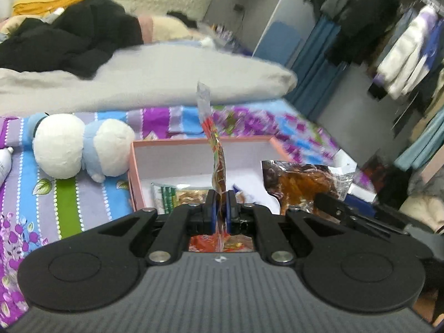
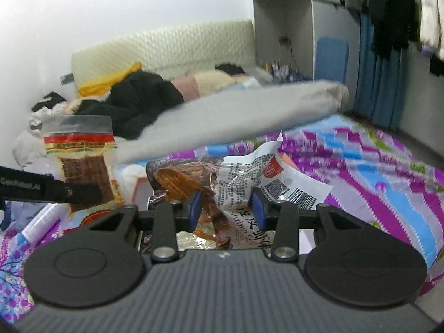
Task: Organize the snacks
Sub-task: 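Open both grippers over the pink box to release the packets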
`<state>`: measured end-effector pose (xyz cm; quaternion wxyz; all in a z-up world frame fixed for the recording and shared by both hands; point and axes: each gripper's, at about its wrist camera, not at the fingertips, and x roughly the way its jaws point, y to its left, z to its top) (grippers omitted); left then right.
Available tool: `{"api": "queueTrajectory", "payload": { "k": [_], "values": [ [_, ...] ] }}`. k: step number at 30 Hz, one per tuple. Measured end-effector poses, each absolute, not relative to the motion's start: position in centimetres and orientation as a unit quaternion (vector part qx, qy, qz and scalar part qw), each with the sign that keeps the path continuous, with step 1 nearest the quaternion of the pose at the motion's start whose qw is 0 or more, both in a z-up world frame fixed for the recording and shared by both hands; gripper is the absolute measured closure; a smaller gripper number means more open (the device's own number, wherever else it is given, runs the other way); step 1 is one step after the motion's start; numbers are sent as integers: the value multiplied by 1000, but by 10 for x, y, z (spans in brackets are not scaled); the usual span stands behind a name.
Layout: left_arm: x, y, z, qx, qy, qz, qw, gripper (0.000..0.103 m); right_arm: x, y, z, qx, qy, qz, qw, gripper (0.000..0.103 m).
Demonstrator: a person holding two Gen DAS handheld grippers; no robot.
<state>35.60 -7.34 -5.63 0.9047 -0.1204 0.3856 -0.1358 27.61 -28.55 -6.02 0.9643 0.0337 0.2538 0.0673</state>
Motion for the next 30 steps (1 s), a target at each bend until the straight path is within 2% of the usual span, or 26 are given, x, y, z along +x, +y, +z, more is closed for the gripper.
{"api": "queueTrajectory", "payload": {
  "k": [4, 11, 13, 14, 15, 30],
  "values": [
    [382, -80, -79, -110, 425, -132, 889, 96, 307, -290, -78, 41, 298, 62, 952, 61],
    [382, -73, -85, -110, 422, -123, 891, 94, 321, -293, -99, 44, 338, 64, 938, 59],
    [382, -71, -81, -105, 423, -117, 893, 78, 319, -292, -100, 45, 339, 62, 938, 53],
    [382, -70, -78, -106, 424, -115, 892, 54, 319, -293, -101, 48, 341, 63, 937, 43],
    [380, -70, -75, -105, 418, -111, 895, 40, 317, -293, -100, 49, 339, 61, 937, 40],
    [299, -60, 10, -73, 331, -128, 932, 38, 254, -311, -30, 77, 244, 71, 964, 40]
  ]
}}
